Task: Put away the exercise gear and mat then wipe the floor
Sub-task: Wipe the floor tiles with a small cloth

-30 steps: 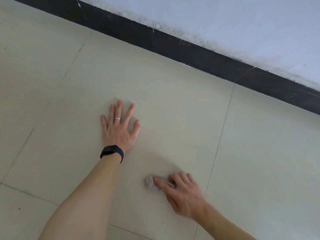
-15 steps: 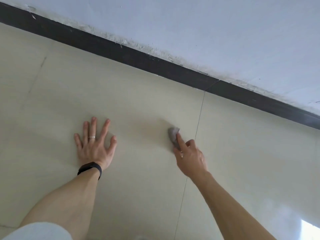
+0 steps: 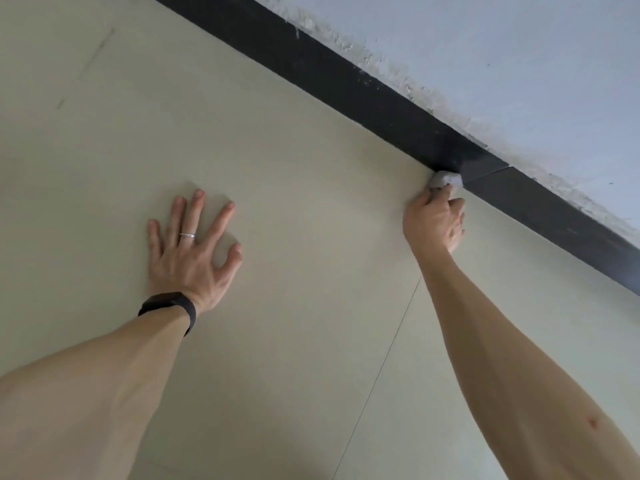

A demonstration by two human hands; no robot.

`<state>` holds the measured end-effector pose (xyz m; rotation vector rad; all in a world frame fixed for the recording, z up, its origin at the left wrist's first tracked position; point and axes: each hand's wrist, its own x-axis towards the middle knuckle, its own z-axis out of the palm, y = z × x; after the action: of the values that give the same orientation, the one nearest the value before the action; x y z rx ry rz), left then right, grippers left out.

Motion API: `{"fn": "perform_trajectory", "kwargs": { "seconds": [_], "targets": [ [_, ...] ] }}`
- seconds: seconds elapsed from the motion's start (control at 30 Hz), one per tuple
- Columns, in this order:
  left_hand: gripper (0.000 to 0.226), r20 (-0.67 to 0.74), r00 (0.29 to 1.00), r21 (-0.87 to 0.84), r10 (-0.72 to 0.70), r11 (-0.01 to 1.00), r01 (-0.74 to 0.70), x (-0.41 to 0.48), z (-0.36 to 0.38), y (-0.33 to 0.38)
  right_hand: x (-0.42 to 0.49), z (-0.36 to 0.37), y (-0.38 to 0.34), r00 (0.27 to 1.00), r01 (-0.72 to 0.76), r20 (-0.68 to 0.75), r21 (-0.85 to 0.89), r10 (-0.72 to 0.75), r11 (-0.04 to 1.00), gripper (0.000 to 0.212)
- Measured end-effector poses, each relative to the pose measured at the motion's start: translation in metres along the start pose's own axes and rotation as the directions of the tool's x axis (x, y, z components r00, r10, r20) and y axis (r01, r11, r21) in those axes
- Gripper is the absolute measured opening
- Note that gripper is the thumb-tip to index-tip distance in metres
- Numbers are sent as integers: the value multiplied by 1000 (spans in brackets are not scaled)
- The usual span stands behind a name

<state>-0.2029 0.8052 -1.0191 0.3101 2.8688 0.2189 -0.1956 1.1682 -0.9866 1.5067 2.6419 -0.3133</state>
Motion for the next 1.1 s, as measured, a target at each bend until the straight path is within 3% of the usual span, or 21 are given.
{"fn": "perform_trajectory", "kwargs": {
  "seconds": [0.07,0.1,0.17,0.2,0.23,0.33,0.37,0.43,0.5,0.57,0.63,0.67,0.7,0.73,0.77,0.83,0.87,0.9,0.93,1.0,1.1],
  "targets": [
    [67,4,1000,0,4,1000,-4,0,0,0,-40,11,-24,914,406,17,12,-406,914,52],
    [67,10,1000,0,6,1000,-6,1,0,-1,-63,14,-29,785,618,41,20,-618,786,52],
    [67,8,1000,5,6,1000,-6,0,-2,-1,-75,17,-30,491,870,98,-5,-866,493,49],
    [67,0,1000,3,9,1000,-9,0,-2,-1,-61,12,-36,430,903,111,-40,-896,429,48],
    [67,-8,1000,3,11,1000,-11,-1,-1,-1,-40,9,-43,483,875,115,-98,-868,474,47],
    [67,-28,1000,0,7,1000,-7,-1,2,1,12,4,-59,791,609,54,-158,-609,777,48],
    [67,-26,1000,1,0,1000,0,0,2,1,9,8,-61,814,579,31,-130,-581,805,48],
    [66,-13,1000,9,-10,1000,11,1,1,1,-28,20,-59,748,661,-14,-76,-663,747,47],
    [66,-7,1000,8,-13,1000,14,0,-1,1,-85,27,-36,560,828,28,-3,-828,561,48],
    [67,-7,1000,-9,-16,1000,16,-1,-3,3,-144,28,0,211,967,186,103,-960,233,51],
    [67,-5,1000,-9,-19,1000,19,-2,-4,3,-181,26,34,-195,959,281,254,-940,-124,51],
    [67,-4,1000,-7,-18,1000,18,-2,-5,2,-181,26,41,-327,924,287,296,-900,-241,49],
    [66,2,1000,-2,-14,1000,14,-2,-5,2,-168,26,39,-397,900,273,305,-876,-312,47],
    [66,13,1000,5,-12,1000,12,-2,-6,1,-149,27,33,-384,910,254,269,-888,-316,45],
    [66,20,1000,10,-11,1000,11,-1,-7,1,-126,26,25,-269,953,235,203,-934,-223,44],
    [66,17,1000,19,-11,1000,10,-2,-6,2,-73,14,7,228,971,192,31,-955,238,45],
    [66,17,1000,25,-12,1000,11,-2,-5,3,-51,9,3,486,871,160,-12,-859,491,46],
    [66,21,1000,27,-16,1000,16,-3,-5,2,-38,6,2,657,750,138,-14,-741,662,47],
    [65,33,999,27,-23,999,22,-3,-6,2,-37,5,2,722,688,134,-33,-679,725,49],
    [63,125,992,54,-26,998,19,2,-14,2,-62,8,11,662,746,134,-29,-737,665,52],
    [64,349,934,176,-76,984,15,5,-40,11,-145,22,58,377,915,154,89,-913,393,64]
  ]
}}
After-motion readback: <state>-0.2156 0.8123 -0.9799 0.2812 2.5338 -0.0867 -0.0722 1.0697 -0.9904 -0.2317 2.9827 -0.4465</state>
